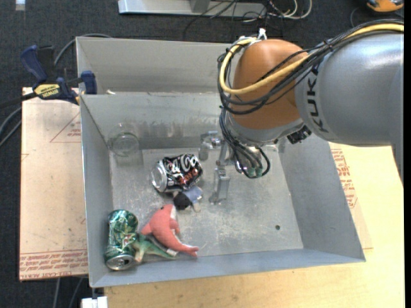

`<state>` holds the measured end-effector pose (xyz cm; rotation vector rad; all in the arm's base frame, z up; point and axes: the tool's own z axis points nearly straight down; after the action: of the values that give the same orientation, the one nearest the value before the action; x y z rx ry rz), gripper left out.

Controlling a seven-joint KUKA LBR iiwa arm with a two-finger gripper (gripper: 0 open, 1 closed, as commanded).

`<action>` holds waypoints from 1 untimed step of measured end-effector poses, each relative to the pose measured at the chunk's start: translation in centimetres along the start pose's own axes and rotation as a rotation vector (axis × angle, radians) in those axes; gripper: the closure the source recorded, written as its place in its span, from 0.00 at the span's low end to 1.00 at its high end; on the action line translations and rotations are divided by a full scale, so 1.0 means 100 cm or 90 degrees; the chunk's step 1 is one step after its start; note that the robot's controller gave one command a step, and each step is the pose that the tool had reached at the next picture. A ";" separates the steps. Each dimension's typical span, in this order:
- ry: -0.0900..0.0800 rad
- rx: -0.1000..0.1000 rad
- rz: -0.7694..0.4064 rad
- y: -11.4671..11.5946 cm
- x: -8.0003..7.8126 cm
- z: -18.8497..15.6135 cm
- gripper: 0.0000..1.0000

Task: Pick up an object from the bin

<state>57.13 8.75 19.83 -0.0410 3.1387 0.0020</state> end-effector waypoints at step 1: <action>0.001 -0.002 0.013 0.033 -0.033 0.067 0.00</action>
Offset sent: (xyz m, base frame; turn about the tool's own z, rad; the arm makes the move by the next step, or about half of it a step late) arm 0.0398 0.0283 -0.1283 0.0665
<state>60.33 12.18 13.16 -0.0091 3.1410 0.0081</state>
